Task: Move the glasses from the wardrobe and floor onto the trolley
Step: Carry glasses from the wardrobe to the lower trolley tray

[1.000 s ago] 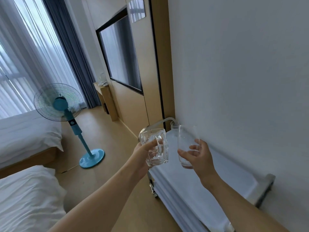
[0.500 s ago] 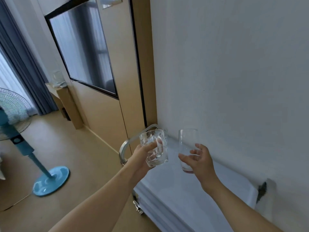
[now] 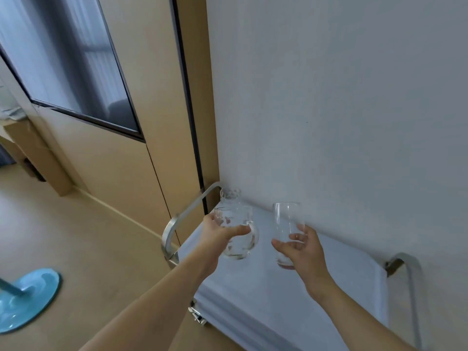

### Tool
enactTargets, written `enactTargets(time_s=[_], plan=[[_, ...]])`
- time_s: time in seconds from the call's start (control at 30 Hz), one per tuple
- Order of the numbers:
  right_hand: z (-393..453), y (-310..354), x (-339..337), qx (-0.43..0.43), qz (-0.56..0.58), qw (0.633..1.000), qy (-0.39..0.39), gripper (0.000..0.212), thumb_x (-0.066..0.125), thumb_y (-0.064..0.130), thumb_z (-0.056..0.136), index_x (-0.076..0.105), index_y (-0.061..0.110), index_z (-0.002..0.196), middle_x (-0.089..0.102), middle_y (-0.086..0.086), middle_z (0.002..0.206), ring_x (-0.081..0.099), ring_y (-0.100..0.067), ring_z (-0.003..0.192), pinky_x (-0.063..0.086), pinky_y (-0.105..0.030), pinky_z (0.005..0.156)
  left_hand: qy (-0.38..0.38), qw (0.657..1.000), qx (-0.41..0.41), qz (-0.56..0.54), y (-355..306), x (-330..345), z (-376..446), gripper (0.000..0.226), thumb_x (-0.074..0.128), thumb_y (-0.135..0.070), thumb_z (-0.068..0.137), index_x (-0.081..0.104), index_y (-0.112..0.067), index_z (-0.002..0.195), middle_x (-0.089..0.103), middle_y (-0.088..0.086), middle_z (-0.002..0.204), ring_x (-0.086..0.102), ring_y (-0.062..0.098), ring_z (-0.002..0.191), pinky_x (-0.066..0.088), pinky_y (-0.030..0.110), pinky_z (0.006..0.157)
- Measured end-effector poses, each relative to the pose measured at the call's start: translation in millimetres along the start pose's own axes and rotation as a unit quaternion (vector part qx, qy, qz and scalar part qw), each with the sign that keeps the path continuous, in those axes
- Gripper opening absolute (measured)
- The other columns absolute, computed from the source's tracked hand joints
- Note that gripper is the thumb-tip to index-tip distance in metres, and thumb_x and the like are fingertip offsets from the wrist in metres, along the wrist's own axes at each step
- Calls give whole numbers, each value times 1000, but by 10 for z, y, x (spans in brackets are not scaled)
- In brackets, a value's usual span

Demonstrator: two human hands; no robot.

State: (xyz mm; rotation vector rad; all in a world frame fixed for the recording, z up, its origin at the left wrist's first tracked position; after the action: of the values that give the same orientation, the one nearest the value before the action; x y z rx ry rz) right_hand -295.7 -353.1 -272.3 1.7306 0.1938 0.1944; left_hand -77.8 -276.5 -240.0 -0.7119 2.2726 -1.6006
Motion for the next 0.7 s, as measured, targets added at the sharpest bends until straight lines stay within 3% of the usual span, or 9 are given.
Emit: enactTargets(time_s=[0.17,0.3,0.37,0.43,0.57,0.7], plan=[[349,-167,-3,13,7,1000,-20,83,95,22,67,49,27,135,56,-5,118,65,-26,107,63,-48,67,17,999,-5,42,207,40,460,80,100,-25,53,42,-37,107,60,-5,118,61,10,101,48,28,70],[697,-325,13,15,4,999,-28,82,94,26,67,49,30,135,57,0,117,66,-20,105,62,-37,62,36,995,-17,93,387,104,849,109,101,-32,51,33,-35,136,53,-2,132,56,17,118,50,44,100],[869,-424,21,23,3,999,-32,81,95,25,67,49,32,134,57,1,117,64,-18,106,62,-37,62,57,990,-20,130,438,188,1034,115,100,-40,54,28,-38,145,49,-1,137,53,19,125,47,44,106],[1033,-520,12,37,12,998,-44,81,95,23,66,49,33,132,57,1,117,61,-17,107,63,-40,62,68,982,-24,173,482,277,1223,110,98,-44,57,30,-37,143,49,-2,135,52,17,124,47,38,101],[1338,-635,-27,46,17,997,-59,81,96,25,66,48,36,130,56,5,118,59,-10,107,58,-28,55,71,957,5,281,539,467,1611,109,100,-38,49,32,-39,135,52,-6,125,55,9,112,51,24,82],[1540,-762,-104,49,6,996,-71,81,96,26,65,48,40,129,56,8,118,61,2,94,58,-28,55,83,924,36,372,670,712,1947,122,99,-37,46,26,-40,144,48,-6,128,51,14,119,49,26,87]])
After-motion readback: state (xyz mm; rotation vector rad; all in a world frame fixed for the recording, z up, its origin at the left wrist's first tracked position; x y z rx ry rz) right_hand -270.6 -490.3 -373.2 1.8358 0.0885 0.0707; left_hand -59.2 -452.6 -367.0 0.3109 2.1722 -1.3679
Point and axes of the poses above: each hand's wrist, its own z-axis towards the middle knuckle, its own x-axis out of the palm, y = z × x, the point moved 4 cm from there along z, towards the middle knuckle
